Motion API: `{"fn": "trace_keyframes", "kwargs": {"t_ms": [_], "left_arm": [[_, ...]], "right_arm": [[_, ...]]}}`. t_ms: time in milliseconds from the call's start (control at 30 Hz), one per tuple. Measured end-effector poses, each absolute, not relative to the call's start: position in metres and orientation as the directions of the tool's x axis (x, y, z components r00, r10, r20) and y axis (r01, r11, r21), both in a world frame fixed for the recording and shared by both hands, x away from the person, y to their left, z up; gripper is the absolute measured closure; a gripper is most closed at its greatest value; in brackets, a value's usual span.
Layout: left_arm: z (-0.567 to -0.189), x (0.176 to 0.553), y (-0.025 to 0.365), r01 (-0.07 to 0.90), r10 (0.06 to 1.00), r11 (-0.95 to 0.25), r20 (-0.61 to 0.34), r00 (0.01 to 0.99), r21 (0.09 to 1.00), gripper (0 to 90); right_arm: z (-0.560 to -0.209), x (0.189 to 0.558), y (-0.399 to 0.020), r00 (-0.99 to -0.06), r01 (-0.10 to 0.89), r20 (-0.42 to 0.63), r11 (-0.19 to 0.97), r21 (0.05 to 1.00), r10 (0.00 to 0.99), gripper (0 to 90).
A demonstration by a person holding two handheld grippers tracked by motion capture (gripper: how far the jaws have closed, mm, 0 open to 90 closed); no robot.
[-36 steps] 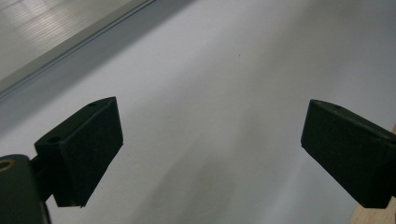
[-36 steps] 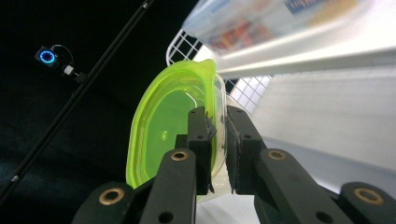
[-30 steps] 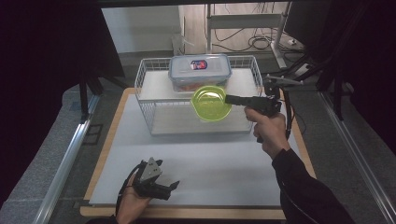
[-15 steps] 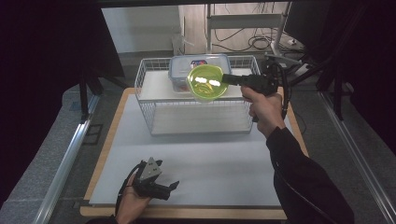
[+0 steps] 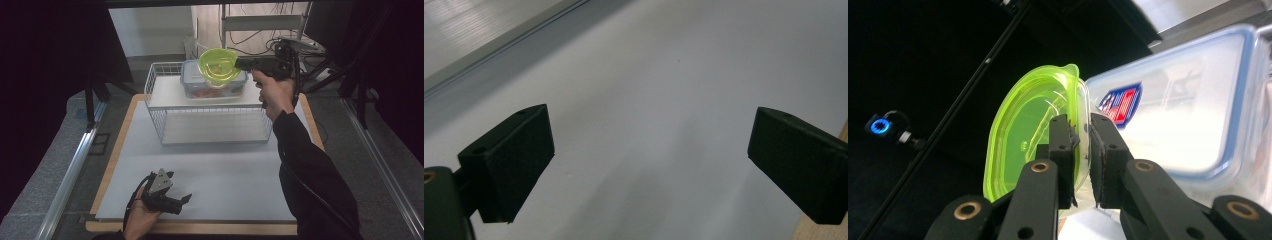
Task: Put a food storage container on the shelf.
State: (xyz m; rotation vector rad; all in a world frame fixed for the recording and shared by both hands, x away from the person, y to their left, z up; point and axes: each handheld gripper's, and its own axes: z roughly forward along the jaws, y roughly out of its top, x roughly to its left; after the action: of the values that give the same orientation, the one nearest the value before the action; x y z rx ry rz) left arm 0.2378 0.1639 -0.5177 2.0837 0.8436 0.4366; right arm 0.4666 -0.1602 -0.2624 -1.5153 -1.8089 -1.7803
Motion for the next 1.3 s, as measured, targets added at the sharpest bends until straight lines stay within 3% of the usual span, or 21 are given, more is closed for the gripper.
{"fn": "trace_keyframes", "kwargs": {"t_ms": [600, 1033, 1300], "left_arm": [[-0.518, 0.238, 0.163, 0.408, 0.688, -0.437, 0.006, 0.725, 0.802, 4.4], [-0.519, 0.237, 0.162, 0.407, 0.683, -0.441, 0.006, 0.730, 0.800, 4.5], [-0.519, 0.237, 0.161, 0.406, 0.679, -0.449, 0.008, 0.734, 0.796, 4.6]], "right_arm": [[-0.255, 0.505, -0.137, -0.330, 0.736, 0.736, -0.327, 0.593, 0.591, 81.3], [-0.255, 0.512, -0.128, -0.283, 0.752, 0.740, -0.338, 0.566, 0.610, 79.7], [-0.257, 0.514, -0.127, -0.290, 0.753, 0.738, -0.331, 0.569, 0.609, 74.0]]}}
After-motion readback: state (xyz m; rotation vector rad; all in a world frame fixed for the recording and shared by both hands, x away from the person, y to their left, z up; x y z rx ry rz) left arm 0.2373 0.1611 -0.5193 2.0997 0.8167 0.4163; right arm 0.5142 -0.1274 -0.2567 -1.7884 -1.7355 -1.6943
